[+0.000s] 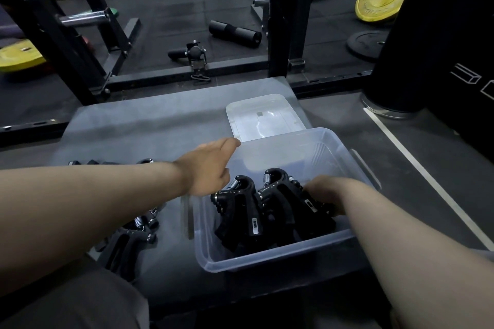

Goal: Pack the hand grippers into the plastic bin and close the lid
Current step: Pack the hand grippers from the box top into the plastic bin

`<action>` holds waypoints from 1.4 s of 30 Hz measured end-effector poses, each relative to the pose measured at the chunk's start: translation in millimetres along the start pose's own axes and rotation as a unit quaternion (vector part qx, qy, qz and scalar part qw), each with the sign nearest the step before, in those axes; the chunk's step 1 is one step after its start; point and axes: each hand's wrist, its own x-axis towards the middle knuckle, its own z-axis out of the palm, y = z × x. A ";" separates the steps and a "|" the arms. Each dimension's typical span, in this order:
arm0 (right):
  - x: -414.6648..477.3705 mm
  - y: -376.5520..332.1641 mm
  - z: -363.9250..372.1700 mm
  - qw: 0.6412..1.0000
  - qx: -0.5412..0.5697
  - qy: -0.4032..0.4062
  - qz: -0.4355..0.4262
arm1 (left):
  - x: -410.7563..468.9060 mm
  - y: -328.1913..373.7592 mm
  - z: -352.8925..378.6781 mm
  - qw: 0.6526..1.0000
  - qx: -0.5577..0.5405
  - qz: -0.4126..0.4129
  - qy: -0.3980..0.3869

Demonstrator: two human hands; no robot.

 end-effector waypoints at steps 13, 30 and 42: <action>-10.9 -4.3 -2.2 1.000 -0.001 -0.007 0.001 | 1.2 0.2 1.3 1.000 0.005 -0.001 0.007; -21.6 -0.7 10.5 0.994 0.104 -0.037 0.016 | -1.1 2.7 1.2 0.999 0.039 0.002 -0.001; -24.3 -1.6 6.6 0.988 0.133 -0.073 0.030 | 0.7 0.8 3.8 0.999 0.044 0.006 0.004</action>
